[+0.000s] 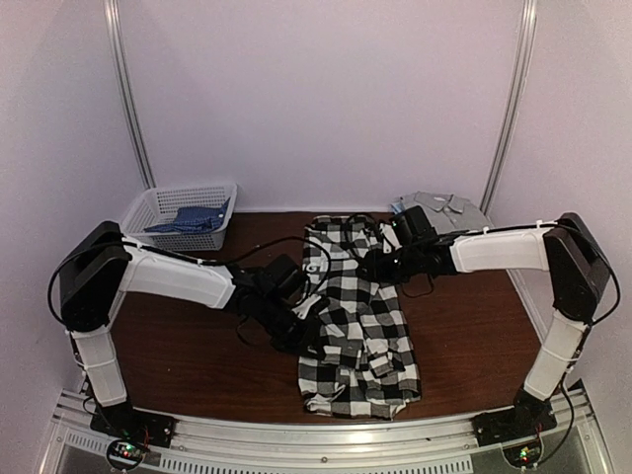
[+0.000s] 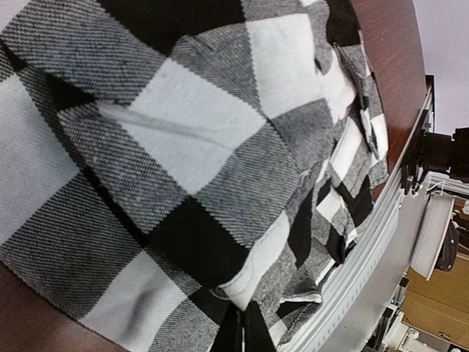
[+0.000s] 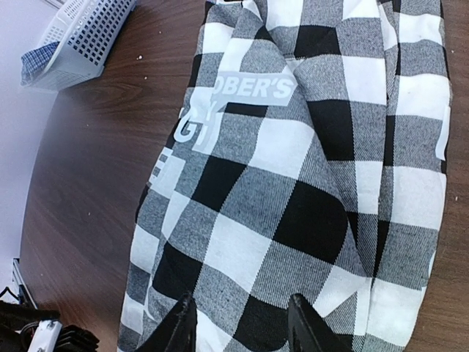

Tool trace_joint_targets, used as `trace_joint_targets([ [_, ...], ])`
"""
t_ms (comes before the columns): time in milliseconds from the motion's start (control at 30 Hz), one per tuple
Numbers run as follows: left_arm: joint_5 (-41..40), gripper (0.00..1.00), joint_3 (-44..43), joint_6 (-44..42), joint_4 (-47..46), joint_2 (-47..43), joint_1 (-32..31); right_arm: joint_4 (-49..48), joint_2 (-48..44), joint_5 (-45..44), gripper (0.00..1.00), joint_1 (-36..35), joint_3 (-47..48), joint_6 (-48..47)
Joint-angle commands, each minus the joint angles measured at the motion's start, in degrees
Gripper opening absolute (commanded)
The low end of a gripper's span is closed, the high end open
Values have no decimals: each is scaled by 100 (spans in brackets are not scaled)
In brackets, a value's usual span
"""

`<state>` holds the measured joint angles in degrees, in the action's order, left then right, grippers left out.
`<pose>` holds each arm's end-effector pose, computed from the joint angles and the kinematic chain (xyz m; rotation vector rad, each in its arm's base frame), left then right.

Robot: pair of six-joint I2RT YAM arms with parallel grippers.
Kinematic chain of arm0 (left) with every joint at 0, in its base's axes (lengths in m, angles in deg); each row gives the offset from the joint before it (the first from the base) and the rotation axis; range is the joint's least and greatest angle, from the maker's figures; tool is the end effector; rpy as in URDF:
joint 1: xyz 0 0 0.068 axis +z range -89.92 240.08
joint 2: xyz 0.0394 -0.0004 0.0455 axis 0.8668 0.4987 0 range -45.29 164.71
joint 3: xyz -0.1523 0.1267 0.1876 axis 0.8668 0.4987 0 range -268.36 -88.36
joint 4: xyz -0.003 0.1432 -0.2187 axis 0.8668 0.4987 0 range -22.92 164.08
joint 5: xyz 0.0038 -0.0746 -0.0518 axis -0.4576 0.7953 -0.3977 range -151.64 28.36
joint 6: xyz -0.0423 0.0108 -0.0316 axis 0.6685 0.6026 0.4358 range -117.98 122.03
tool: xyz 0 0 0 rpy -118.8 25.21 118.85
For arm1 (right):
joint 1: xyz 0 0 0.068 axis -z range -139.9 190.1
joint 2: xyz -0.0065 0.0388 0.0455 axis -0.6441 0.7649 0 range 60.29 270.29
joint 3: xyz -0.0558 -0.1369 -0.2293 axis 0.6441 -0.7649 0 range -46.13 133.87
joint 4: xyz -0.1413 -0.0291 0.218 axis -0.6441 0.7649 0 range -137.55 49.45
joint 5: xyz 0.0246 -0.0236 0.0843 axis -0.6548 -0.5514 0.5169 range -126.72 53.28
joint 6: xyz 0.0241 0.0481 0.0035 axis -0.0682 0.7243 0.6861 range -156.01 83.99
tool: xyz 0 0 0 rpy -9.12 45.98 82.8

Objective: Fold and stack the long sleeve shirts
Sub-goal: Adjust the sleeve of the rectangle-folded shirt, then move the rectangle-folded shirt to the center of the board.

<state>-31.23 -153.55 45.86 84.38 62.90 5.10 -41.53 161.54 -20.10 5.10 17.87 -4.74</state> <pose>0.2000 -0.3169 0.1503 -0.4852 -2.8391 1.0865 0.3068 0.2272 0.1978 -0.2357 2.4590 0.8839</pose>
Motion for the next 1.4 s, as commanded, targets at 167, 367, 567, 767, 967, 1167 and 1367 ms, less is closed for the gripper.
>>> trace_joint_targets([
  [167,11,0,314,71,87,-640,-17,-117,368,150,44,37,415,-97],
  [367,-9,0,471,58,109,-648,0,-222,689,156,43,45,555,-120],
  [567,-52,0,532,47,79,-588,49,-229,1158,1,40,168,613,-84],
  [767,-184,15,648,5,186,-730,103,-149,1403,24,37,275,630,-48],
  [967,-452,26,670,-129,370,-1232,664,-43,882,63,38,277,551,-131],
  [1167,-690,37,68,-642,414,-824,1399,215,422,-209,41,284,514,-281],
  [1367,-873,45,-1132,-889,389,300,1773,229,121,-183,45,279,256,-321],
])
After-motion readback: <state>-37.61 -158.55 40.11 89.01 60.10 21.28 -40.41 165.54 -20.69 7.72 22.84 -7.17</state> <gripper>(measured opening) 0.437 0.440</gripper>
